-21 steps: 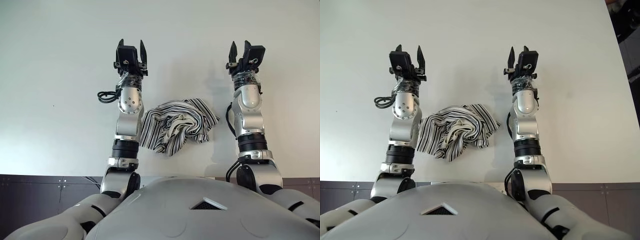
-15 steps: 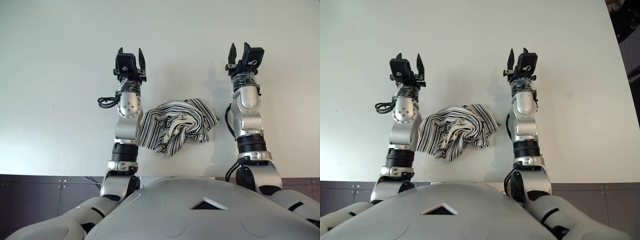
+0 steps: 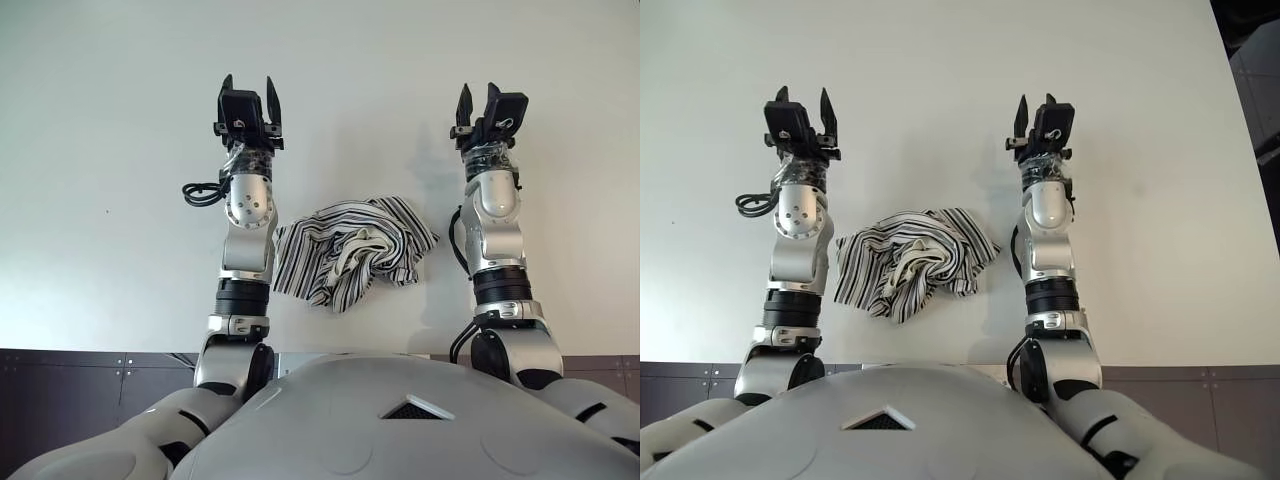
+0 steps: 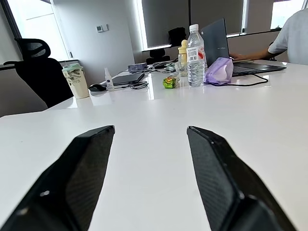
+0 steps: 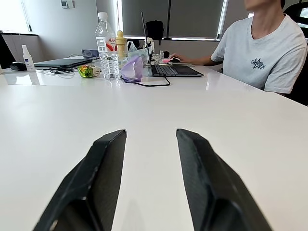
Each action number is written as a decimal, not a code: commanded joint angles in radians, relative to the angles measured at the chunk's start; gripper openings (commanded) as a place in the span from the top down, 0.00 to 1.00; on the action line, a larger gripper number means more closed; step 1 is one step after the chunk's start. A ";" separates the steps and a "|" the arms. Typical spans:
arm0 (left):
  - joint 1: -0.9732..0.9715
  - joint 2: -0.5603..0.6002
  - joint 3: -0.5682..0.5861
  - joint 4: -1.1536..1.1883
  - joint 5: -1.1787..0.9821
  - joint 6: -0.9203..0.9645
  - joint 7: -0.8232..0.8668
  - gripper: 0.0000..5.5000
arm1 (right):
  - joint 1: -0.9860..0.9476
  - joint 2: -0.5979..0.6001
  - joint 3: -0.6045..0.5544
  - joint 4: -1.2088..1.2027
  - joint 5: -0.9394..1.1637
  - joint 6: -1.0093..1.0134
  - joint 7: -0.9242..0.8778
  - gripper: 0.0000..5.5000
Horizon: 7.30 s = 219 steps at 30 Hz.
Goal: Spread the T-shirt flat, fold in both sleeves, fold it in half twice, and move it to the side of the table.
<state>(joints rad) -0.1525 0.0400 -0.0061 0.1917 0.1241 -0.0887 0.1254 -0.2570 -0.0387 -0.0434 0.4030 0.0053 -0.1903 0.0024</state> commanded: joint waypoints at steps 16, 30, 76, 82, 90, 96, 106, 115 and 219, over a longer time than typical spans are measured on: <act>-0.024 -0.013 0.014 0.009 -0.036 0.026 -0.017 0.49 | -0.020 0.008 -0.010 0.013 0.011 0.004 0.001 0.65; 0.036 -0.027 -0.032 -0.058 -0.032 0.043 -0.045 0.49 | 0.029 -0.018 0.017 -0.042 0.001 0.036 0.052 0.65; 0.706 0.738 -0.130 -0.620 -0.218 0.306 -0.881 0.49 | 0.061 -0.745 0.387 0.060 -0.327 -0.247 0.682 0.65; 0.662 0.724 -0.068 -0.668 -0.310 0.339 -0.895 0.49 | 0.086 -0.646 0.298 -0.102 -0.104 -0.208 0.673 0.65; 0.703 0.764 -0.055 -0.706 -0.296 0.332 -0.941 0.49 | 0.375 -0.774 0.208 -0.761 0.462 0.366 0.942 0.65; 0.782 0.805 -0.114 -0.780 -0.261 0.334 -0.971 0.49 | 0.514 -0.761 0.325 -0.835 0.376 0.412 0.957 0.65; 0.754 0.794 -0.185 -0.847 -0.287 0.385 -0.969 0.49 | 0.564 -0.702 0.512 -0.754 0.169 0.380 0.931 0.65; 0.659 0.816 -0.106 -0.754 -0.255 0.360 -0.969 0.49 | 0.412 -0.853 0.398 -0.620 -0.047 0.236 0.901 0.65; 0.414 0.737 -0.015 -0.564 -0.233 -0.048 -0.840 0.98 | 0.658 -0.606 0.225 -0.772 0.085 0.181 0.738 0.78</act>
<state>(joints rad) 0.2667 0.7826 -0.0321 -0.3831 -0.1241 -0.1338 -0.7111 0.4024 -0.6386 0.2044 -0.3721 0.0745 0.0022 0.7335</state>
